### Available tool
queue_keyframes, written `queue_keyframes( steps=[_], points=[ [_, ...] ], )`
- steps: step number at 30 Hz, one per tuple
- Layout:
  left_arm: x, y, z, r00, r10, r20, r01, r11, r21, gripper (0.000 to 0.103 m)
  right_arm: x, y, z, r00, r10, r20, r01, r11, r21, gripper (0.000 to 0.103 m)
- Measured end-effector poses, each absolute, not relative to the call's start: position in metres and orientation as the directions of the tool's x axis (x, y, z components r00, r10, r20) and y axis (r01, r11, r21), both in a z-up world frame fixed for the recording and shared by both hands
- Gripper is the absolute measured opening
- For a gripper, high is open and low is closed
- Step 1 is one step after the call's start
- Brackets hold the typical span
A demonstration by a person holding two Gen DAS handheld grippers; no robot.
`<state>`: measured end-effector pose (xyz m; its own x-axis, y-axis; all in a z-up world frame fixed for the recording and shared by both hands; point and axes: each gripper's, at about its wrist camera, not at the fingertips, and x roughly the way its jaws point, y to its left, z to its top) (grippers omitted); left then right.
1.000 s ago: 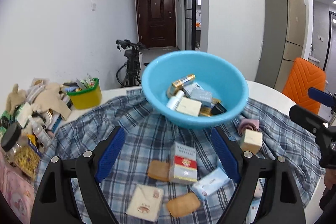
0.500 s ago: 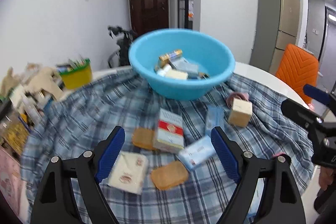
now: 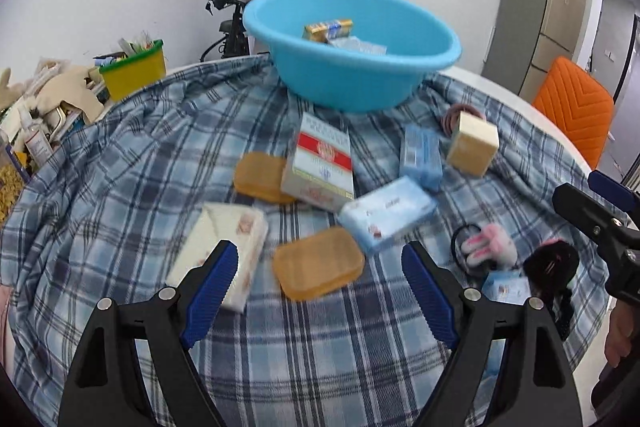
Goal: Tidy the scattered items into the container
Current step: 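Withdraw both open grippers from the basin toward the remaining items, then lower the right gripper onto the black plush toy and close it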
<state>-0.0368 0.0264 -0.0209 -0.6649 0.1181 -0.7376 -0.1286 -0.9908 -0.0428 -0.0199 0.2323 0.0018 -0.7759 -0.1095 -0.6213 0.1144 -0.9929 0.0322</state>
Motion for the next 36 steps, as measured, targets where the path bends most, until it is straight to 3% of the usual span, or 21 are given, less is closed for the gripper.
queue_keyframes(
  steps=[31,36],
  points=[
    [-0.029,0.064,-0.047,-0.609,0.155,-0.778,-0.205,-0.978,-0.035,0.086,-0.002,0.268,-0.052,-0.706,-0.034,-0.707,0.045,-0.999,0.003,0.098],
    [-0.031,0.063,-0.045,-0.612,0.158,-0.775,-0.192,-0.980,-0.048,0.086,-0.002,0.263,-0.057,-0.704,-0.035,-0.709,0.070,-0.997,-0.020,0.089]
  ],
)
